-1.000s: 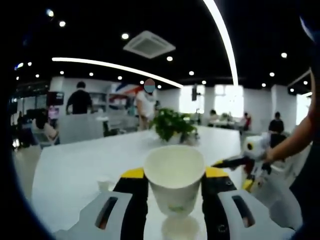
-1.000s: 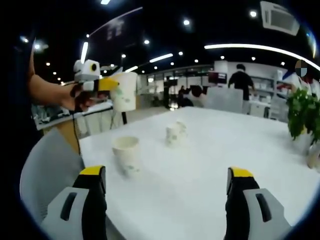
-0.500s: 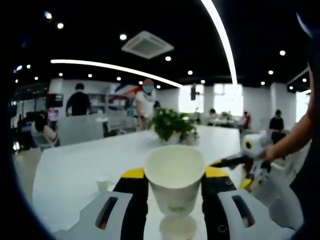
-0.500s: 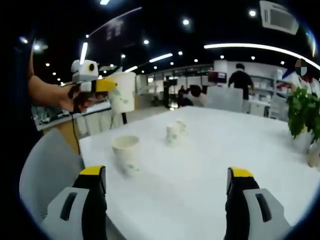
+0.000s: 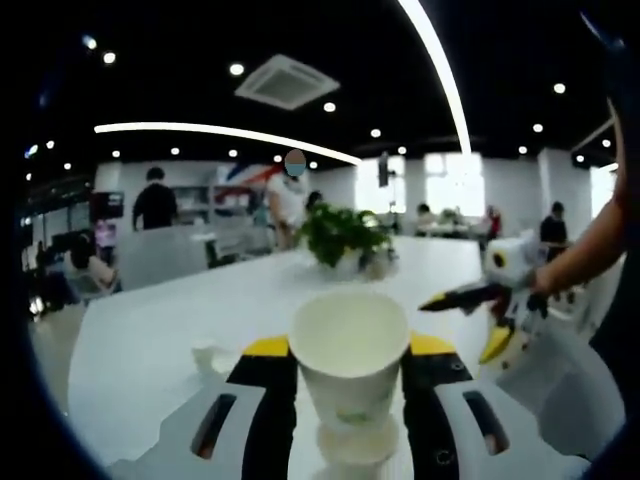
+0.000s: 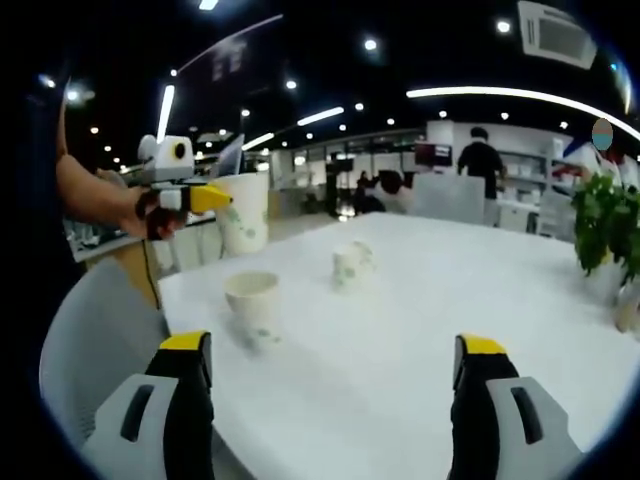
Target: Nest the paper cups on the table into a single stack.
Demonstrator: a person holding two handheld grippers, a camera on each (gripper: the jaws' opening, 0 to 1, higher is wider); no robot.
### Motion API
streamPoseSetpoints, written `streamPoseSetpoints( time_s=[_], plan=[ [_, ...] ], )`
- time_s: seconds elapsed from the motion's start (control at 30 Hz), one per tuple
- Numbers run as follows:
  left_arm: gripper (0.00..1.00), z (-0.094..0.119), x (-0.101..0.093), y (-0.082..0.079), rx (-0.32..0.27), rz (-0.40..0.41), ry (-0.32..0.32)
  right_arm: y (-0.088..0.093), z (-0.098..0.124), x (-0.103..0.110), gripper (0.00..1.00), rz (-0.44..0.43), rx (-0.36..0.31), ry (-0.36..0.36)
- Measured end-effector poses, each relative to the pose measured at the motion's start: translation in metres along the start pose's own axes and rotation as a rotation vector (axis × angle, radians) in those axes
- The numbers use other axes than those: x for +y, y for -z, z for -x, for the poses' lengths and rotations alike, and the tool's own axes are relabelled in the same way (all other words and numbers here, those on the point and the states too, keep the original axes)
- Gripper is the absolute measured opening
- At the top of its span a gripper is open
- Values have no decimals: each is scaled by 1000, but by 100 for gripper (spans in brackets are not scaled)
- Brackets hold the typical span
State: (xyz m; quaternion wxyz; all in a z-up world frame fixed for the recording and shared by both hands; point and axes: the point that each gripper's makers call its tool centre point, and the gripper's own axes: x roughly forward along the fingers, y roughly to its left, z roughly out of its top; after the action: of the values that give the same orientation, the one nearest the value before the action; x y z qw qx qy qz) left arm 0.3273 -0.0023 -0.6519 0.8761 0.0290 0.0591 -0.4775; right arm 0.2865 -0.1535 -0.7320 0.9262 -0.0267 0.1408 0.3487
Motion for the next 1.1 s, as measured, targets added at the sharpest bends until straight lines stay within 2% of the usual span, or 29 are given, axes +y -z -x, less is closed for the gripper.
streamPoseSetpoints(
  time_s=[0.07,0.3,1.0,1.1],
  plan=[
    [40,-1,2,8,15,-21,-15,0,0,1,99,-1,1,-2],
    [40,-4,-1,28,28,25,-14,-1,1,3,99,-2,-4,-2],
    [40,-8,-2,66,103,45,2,2,2,8,98,-14,-3,-7],
    [40,-10,-2,76,127,34,5,2,1,9,98,-15,-2,-8]
  ],
)
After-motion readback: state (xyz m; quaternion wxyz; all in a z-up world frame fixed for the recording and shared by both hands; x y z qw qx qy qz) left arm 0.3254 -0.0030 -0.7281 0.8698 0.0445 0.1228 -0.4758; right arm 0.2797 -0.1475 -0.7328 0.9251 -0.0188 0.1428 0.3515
